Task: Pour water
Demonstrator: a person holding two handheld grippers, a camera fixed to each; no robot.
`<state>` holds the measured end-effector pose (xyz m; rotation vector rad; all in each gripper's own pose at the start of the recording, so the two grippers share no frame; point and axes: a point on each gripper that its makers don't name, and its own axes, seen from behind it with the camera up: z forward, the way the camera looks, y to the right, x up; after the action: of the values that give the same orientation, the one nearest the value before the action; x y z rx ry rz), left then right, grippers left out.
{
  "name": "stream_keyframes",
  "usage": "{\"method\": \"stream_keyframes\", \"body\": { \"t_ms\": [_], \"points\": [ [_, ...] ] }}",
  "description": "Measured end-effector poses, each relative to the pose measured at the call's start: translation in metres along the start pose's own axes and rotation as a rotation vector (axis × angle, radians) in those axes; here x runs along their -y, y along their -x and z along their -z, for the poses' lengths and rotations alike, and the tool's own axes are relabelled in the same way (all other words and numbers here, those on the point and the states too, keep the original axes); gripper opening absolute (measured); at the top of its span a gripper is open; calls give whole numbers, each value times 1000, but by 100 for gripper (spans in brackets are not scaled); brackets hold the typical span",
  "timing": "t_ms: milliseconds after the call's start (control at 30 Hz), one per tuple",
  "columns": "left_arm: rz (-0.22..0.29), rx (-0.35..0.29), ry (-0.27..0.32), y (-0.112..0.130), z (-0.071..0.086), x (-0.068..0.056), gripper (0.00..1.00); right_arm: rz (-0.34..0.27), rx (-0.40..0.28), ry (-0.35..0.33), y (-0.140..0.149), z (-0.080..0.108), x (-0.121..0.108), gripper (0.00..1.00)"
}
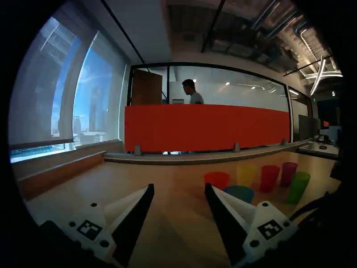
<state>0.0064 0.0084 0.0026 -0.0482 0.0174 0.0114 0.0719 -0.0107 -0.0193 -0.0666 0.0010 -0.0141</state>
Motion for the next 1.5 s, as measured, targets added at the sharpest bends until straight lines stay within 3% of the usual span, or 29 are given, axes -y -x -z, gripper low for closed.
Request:
{"method": "stream_keyframes", "body": {
  "t_ms": [400, 1000, 1500],
  "points": [
    [-1, 0, 0, 0, 0, 0, 84, -1, -10, -29, 4, -1, -1, 99],
    [-1, 0, 0, 0, 0, 0, 84, 31, -31, -56, 14, -8, 22, 99],
    [-1, 0, 0, 0, 0, 0, 84, -37, -5, -42, 45, -10, 3, 99]
  ]
}}
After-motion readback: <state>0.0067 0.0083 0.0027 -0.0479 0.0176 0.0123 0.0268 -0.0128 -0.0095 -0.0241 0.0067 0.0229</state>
